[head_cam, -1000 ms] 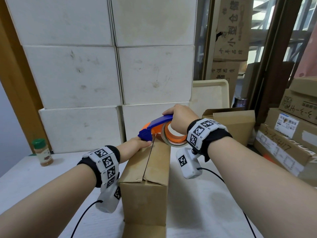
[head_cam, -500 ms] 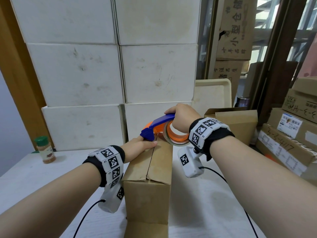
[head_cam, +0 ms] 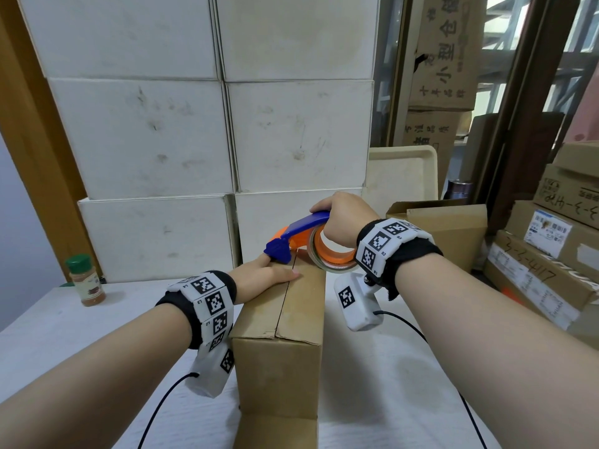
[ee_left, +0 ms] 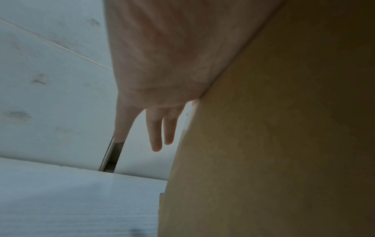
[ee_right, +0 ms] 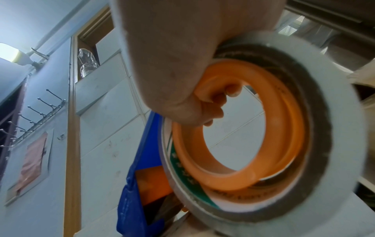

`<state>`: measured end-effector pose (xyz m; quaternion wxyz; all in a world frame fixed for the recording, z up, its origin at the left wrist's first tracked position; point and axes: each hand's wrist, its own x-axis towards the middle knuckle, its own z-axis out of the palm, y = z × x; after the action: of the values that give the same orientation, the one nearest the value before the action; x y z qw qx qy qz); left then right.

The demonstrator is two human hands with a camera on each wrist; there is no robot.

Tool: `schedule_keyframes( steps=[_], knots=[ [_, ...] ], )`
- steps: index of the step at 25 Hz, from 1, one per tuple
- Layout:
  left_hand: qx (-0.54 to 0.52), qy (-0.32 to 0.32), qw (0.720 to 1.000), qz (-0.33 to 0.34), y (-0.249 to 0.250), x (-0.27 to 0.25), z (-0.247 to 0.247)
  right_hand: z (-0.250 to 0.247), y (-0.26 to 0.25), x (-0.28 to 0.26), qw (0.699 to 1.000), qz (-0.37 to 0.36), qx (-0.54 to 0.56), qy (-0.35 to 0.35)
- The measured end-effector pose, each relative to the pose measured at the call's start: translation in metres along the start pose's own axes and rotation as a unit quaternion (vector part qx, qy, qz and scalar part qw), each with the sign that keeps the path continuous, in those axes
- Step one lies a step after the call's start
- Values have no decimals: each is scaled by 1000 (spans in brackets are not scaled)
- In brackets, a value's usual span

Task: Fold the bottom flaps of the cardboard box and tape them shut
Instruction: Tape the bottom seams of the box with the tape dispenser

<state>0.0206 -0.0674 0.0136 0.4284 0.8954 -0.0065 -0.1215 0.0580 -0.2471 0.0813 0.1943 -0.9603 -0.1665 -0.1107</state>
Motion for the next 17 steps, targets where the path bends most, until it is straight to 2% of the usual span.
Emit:
schedule_keyframes(
  steps=[17],
  knots=[
    [108, 8, 994, -17, 5, 0, 0, -4, 3, -4, 1000, -22, 0, -8]
  ],
)
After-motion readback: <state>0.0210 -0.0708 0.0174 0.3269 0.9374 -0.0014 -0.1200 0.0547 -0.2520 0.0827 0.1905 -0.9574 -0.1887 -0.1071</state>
